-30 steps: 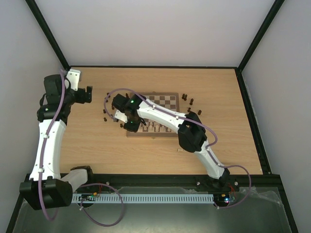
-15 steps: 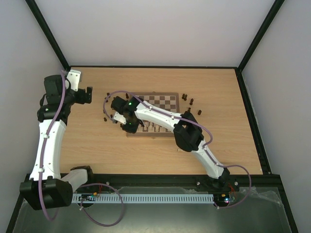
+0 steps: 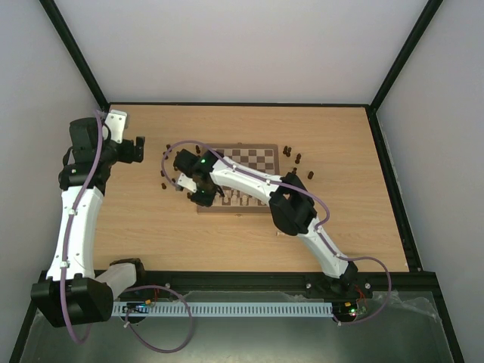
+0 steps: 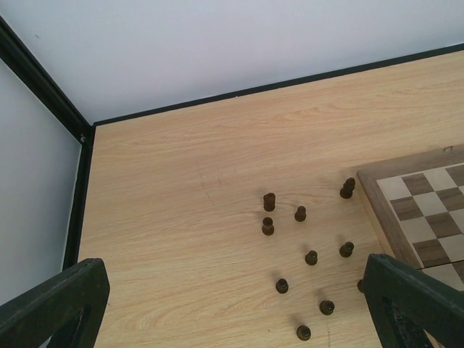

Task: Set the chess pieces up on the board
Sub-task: Place the chess piece on the chessboard, then pick up the chess piece at the center of the board.

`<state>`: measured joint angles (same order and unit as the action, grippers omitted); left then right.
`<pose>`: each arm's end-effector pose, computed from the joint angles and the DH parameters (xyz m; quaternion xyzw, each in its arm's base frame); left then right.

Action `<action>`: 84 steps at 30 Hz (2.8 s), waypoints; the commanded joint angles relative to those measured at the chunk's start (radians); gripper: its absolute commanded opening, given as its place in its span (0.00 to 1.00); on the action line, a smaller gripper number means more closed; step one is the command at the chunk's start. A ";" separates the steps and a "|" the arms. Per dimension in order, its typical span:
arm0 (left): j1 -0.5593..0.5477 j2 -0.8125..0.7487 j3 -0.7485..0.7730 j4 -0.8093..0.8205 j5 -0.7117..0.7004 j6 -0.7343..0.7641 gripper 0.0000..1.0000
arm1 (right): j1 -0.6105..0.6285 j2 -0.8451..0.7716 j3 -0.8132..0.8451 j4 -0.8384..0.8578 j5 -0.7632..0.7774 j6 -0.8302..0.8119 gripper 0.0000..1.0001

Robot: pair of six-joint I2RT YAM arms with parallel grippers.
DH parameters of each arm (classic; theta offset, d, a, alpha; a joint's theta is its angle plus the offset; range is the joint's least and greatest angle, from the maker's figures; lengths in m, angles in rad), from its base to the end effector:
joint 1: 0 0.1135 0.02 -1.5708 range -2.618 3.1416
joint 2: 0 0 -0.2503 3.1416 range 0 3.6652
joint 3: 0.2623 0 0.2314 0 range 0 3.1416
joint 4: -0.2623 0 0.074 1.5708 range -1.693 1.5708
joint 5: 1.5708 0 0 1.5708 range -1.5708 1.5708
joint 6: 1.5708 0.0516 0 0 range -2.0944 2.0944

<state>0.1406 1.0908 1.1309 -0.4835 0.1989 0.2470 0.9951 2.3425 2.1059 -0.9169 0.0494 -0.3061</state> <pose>0.2369 0.0232 0.3510 0.0977 0.8371 0.0200 0.5379 0.2617 0.3985 0.1841 -0.5883 0.7813 0.0472 0.2031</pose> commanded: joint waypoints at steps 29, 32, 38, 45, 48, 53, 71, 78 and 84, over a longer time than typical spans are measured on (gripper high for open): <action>0.002 0.019 0.000 0.023 0.046 -0.001 0.99 | -0.023 -0.062 -0.064 0.001 -0.008 0.013 0.25; 0.001 0.020 0.000 0.025 0.047 0.000 0.99 | -0.023 -0.073 -0.062 0.009 -0.003 0.013 0.28; -0.011 0.024 0.004 0.032 0.044 0.003 0.99 | -0.023 -0.122 -0.057 0.018 -0.003 0.019 0.32; -0.035 0.030 0.014 0.033 0.033 0.007 0.99 | -0.023 -0.185 -0.048 0.027 0.007 0.022 0.41; -0.051 0.037 0.032 0.033 0.021 0.016 0.99 | -0.025 -0.220 -0.038 0.028 0.040 -0.004 0.46; -0.100 0.085 0.121 -0.009 -0.030 0.024 0.99 | -0.061 -0.306 -0.041 0.031 0.074 -0.014 0.48; -0.393 0.258 0.526 -0.408 -0.196 0.049 0.99 | -0.709 -0.618 -0.131 -0.250 -0.221 -0.067 0.50; -0.405 0.177 0.482 -0.450 -0.217 0.095 0.99 | -0.929 -0.626 -0.220 -0.315 -0.428 -0.168 0.50; -0.404 0.025 0.262 -0.368 -0.200 0.154 0.99 | -0.971 -0.730 -0.478 -0.141 -0.465 -0.202 0.50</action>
<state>-0.2615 1.2144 1.5089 -0.8833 -0.0036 0.3519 0.0265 1.6974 1.7588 -1.1080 -0.3420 -0.4660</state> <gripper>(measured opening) 0.990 0.500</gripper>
